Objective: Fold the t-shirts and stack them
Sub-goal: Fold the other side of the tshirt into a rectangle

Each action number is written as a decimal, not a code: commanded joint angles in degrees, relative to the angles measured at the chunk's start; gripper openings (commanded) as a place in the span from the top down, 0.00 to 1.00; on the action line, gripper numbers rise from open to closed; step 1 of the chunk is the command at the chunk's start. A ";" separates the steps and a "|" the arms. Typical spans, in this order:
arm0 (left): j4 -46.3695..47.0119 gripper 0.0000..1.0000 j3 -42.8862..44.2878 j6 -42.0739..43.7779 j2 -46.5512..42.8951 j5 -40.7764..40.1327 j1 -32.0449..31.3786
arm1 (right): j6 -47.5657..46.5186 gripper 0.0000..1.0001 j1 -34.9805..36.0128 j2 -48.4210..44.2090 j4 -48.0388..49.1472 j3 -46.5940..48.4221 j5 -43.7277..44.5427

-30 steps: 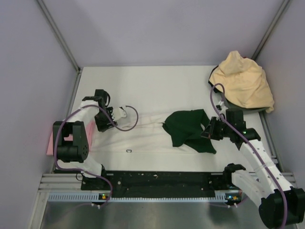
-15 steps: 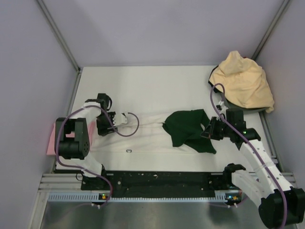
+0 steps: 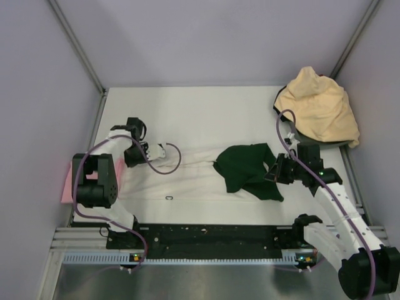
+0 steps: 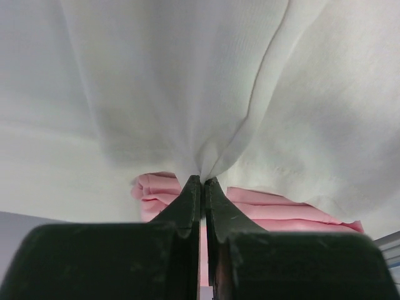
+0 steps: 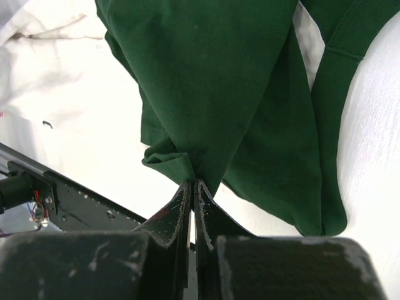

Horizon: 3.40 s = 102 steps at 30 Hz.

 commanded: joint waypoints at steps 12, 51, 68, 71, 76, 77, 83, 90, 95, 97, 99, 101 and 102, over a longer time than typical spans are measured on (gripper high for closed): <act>14.39 1.00 15.76 -11.90 0.82 -3.82 0.35 | -1.78 1.00 -1.35 5.84 -0.44 16.17 -3.08; 2.53 0.45 16.55 -15.49 -11.04 17.60 -19.65 | -0.28 1.00 -7.41 11.99 2.10 4.31 -4.40; 22.66 0.42 12.86 -27.10 8.01 25.53 -58.44 | 1.65 1.00 -7.76 15.52 8.17 0.18 -5.01; 22.05 0.45 14.00 -26.31 11.97 24.66 -58.80 | 1.65 1.00 -7.76 14.82 8.25 -0.17 -5.02; 23.01 0.55 13.65 -27.02 13.83 22.72 -59.15 | 1.47 1.00 -7.77 13.59 8.17 -0.61 -5.45; 22.93 0.58 13.39 -26.93 13.74 22.54 -59.32 | 1.39 1.00 -7.76 13.58 8.17 -0.70 -5.46; 21.44 0.85 15.05 -27.81 14.09 21.84 -59.85 | 1.21 1.00 -7.85 13.15 8.08 -0.70 -5.89; 18.71 0.82 16.46 -27.72 13.92 22.63 -59.77 | 1.12 1.00 -7.85 12.97 8.08 -0.70 -6.25; 14.32 1.00 19.80 -29.82 13.66 23.77 -59.50 | 1.30 1.00 -7.94 11.92 7.55 -0.61 -6.42; 10.90 1.00 20.68 -30.97 12.61 24.03 -58.89 | 1.21 1.00 -7.85 11.13 6.94 -0.53 -6.33; 8.52 1.00 20.25 -31.50 10.68 25.87 -57.22 | 0.95 1.00 -7.85 11.04 5.45 -0.61 -7.38; 5.37 1.00 20.24 -32.46 7.78 29.99 -54.51 | 1.38 1.00 -7.50 9.90 2.73 -1.31 -10.36; 4.56 1.00 19.98 -32.64 6.81 31.06 -53.88 | 2.69 1.00 -6.98 8.67 2.11 -1.58 -10.12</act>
